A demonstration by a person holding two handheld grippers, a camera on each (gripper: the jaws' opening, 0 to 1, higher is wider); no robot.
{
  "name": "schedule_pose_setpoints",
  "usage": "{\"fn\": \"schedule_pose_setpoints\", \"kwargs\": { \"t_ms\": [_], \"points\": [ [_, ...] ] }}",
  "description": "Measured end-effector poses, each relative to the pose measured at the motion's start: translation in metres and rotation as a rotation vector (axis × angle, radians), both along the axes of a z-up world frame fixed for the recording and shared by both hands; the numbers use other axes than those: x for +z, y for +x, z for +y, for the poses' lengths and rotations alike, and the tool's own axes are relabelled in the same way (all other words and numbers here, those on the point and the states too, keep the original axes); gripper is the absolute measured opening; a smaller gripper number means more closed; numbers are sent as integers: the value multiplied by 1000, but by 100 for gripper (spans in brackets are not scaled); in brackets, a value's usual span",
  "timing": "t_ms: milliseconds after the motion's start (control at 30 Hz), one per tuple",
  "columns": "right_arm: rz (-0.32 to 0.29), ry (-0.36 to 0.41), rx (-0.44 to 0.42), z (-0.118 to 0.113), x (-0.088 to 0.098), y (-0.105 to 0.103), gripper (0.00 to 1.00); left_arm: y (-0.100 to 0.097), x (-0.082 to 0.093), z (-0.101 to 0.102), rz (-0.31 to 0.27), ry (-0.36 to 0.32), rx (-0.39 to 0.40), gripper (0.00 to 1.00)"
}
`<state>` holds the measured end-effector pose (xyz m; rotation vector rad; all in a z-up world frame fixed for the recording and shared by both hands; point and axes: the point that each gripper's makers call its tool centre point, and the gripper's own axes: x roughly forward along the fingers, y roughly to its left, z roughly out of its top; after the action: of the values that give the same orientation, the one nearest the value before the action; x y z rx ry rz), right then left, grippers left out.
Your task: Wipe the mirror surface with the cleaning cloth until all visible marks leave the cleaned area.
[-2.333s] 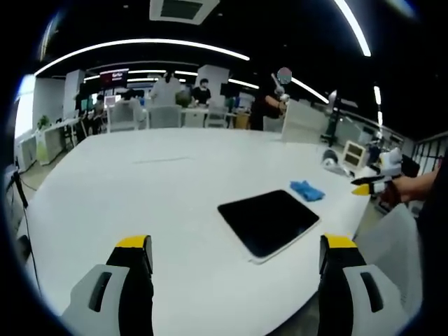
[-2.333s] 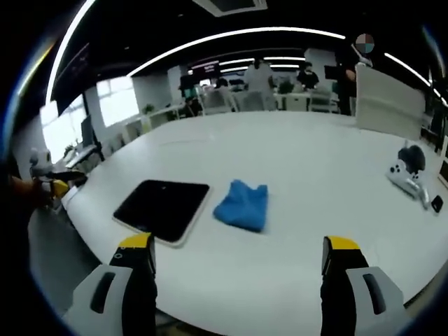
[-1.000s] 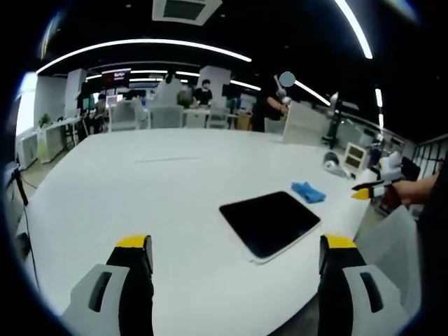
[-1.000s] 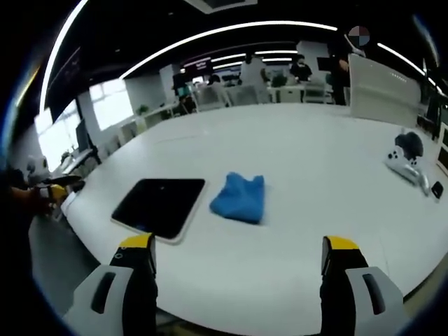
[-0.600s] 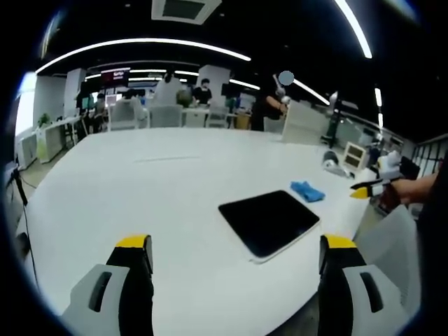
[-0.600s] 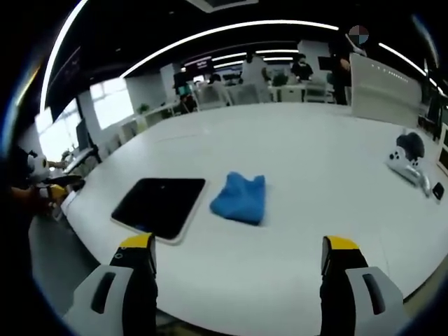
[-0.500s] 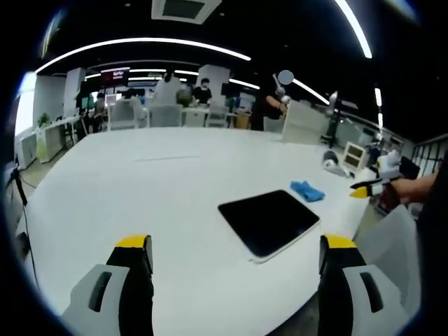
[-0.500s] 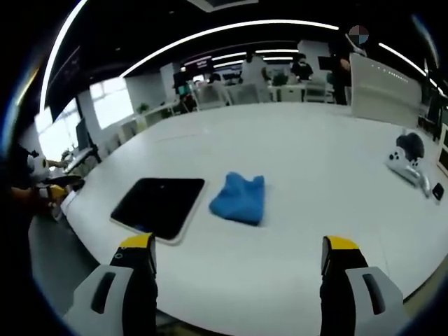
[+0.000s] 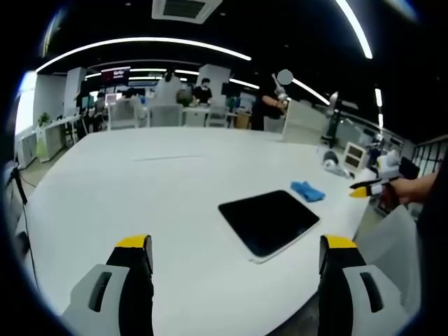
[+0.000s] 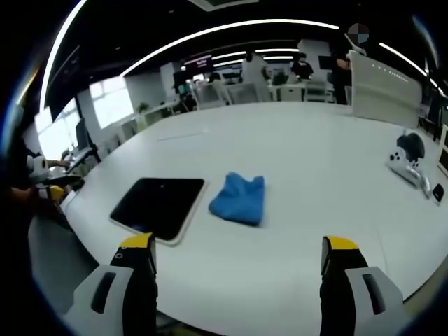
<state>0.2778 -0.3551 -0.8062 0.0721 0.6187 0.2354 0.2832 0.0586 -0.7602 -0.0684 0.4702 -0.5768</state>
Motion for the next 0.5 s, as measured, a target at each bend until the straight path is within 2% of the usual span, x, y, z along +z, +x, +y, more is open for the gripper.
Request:
{"fn": "schedule_pose_setpoints", "kwargs": {
  "t_ms": [300, 500],
  "points": [
    [-3, -3, 1, 3, 1, 2, 97, 0, 0, 0, -3, 2, 4, 99],
    [-18, -15, -2, -1, 6, 12, 95, 1, 0, 1, -4, 6, 5, 99]
  ]
}}
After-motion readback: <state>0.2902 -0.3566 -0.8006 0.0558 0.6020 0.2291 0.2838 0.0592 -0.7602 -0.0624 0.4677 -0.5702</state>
